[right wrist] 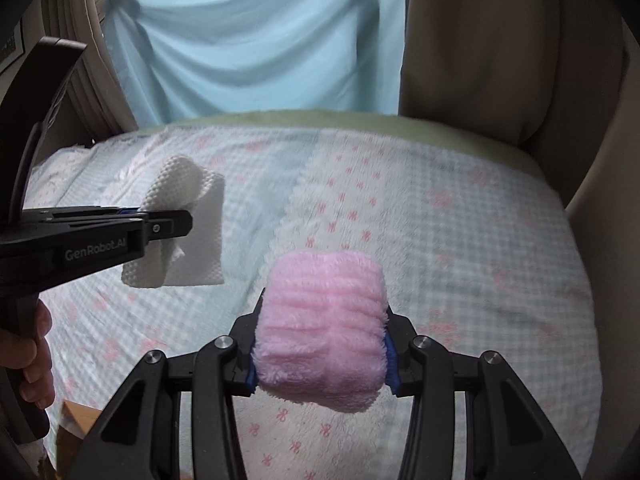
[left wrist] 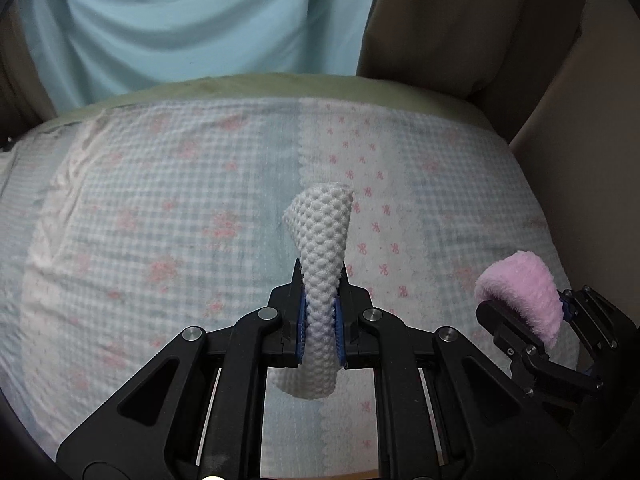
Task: Organize soft objects
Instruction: 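Carry white cloth and pink scrunchie into the box and open both tools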
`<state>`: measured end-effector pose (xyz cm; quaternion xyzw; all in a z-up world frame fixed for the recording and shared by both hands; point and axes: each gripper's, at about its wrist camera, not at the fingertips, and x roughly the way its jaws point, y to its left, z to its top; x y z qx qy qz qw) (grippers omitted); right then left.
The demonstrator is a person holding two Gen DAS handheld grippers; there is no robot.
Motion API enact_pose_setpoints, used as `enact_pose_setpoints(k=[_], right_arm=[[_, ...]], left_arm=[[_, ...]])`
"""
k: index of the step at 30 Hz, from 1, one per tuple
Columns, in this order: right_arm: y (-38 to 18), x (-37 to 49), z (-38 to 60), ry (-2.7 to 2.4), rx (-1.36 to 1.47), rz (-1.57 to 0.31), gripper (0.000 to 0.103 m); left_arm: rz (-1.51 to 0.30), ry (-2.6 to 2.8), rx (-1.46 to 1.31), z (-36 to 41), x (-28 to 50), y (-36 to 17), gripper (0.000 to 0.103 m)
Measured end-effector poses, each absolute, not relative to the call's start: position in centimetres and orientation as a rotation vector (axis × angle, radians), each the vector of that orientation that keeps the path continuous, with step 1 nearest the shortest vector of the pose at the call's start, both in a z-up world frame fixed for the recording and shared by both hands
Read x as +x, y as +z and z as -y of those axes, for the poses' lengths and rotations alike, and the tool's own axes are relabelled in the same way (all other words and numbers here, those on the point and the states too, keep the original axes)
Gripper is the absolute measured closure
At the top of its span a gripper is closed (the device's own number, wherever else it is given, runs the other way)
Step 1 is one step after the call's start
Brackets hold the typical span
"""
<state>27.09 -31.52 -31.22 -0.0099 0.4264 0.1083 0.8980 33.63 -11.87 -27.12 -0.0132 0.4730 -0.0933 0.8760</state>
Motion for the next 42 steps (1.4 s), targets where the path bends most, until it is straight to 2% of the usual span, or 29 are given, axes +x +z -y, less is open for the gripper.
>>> enact_pose_setpoints(k=[10, 18, 31, 36, 42], right_arm=[[-19.7, 20.5, 31.9, 0.165, -0.015, -0.781, 0.061], [-15.0, 13.5, 30.9, 0.151, -0.026, -0.751, 0.061], [-13.6, 2.1, 27.3, 0.077, 0.038, -0.805, 0.061], [-14.2, -1.1, 25.5, 0.06, 0.046, -0.846, 0.061], [-17.6, -2.7, 24.2, 0.058, 0.073, -0.945, 0.061]], left_arm=[[-0.875, -0.193, -0.023, 10.0, 23.1, -15.9, 0.094], [-0.848, -0.216, 0.002, 7.9, 14.5, -12.5, 0.094], [-0.883, -0.302, 0.01, 4.9, 3.9, -13.0, 0.094], [-0.938, -0.328, 0.022, 4.2, 1.4, -15.5, 0.094], [-1.054, -0.332, 0.034, 3.4, 0.1, -20.9, 0.094]])
